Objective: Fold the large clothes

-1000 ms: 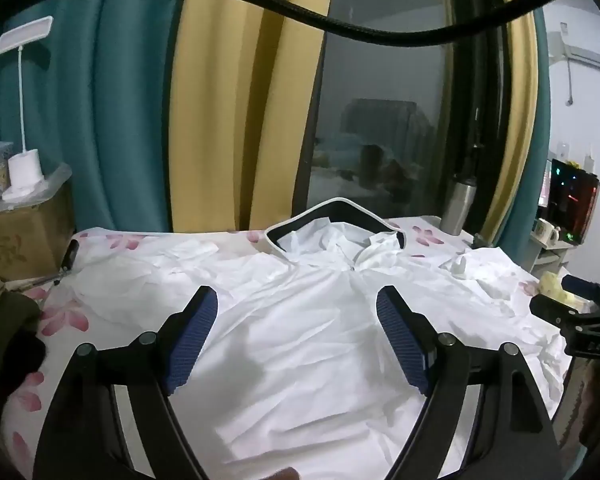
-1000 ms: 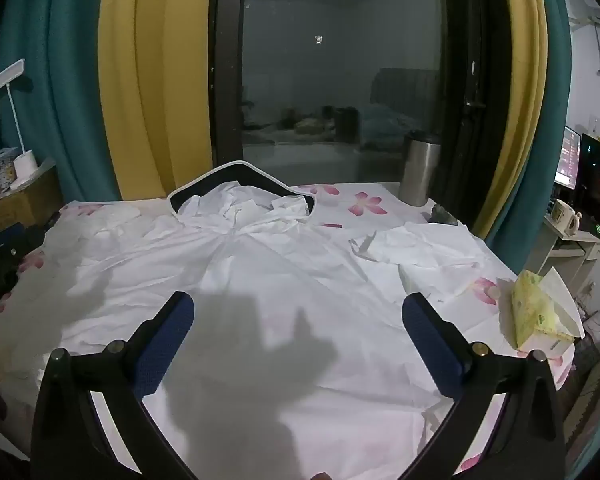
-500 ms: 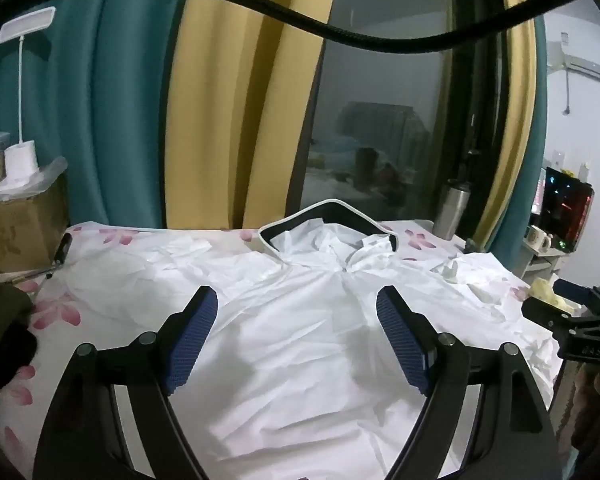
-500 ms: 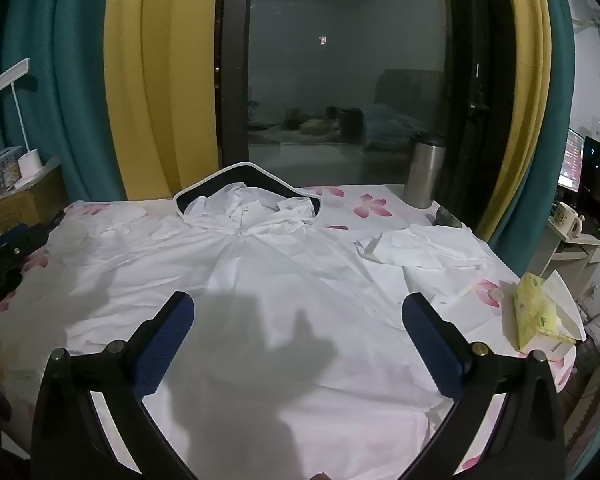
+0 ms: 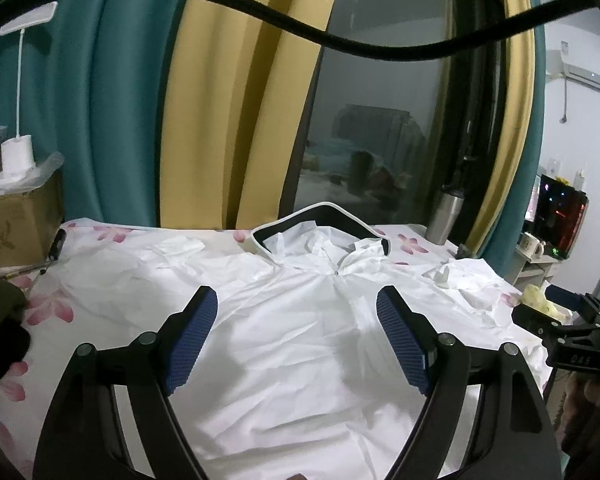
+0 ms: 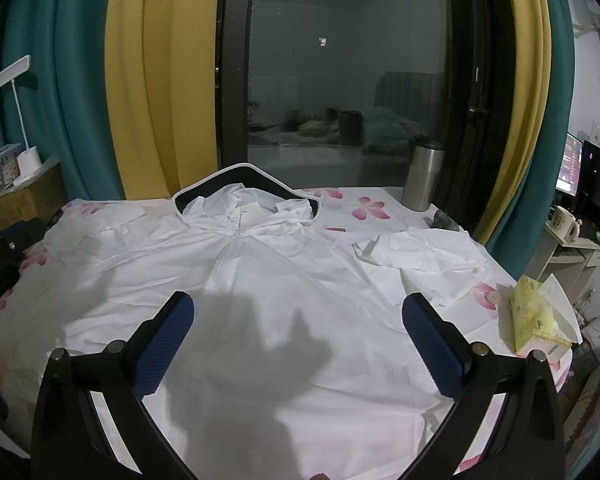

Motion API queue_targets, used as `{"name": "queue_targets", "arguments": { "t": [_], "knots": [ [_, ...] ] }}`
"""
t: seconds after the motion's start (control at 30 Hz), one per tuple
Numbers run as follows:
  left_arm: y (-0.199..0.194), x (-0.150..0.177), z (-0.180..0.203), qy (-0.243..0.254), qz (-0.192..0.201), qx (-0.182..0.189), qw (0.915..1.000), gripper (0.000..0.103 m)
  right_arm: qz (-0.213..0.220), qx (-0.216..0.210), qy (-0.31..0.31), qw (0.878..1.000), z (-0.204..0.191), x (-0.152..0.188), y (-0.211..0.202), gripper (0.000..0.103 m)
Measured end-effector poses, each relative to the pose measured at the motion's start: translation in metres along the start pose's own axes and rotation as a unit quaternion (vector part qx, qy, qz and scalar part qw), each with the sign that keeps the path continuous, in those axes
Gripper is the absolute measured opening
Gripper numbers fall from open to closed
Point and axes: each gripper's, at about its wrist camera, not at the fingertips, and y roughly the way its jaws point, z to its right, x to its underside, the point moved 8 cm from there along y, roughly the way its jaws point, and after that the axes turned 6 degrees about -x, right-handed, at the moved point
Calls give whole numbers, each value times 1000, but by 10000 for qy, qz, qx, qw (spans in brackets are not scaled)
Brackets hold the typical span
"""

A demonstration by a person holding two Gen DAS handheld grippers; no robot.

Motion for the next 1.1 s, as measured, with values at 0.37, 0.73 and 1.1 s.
{"name": "queue_targets", "arguments": {
  "t": [0.37, 0.73, 1.1],
  "knots": [
    [-4, 2, 2, 30, 66, 60, 10000, 84, 11, -4, -18, 10000, 0, -1, 0, 103],
    [-11, 2, 0, 35, 163, -109, 9998, 84, 15, -14, 1, 10000, 1, -1, 1, 103],
    [-3, 2, -1, 84, 94, -145, 9998, 84, -11, -16, 1, 10000, 3, -1, 4, 103]
  ]
}}
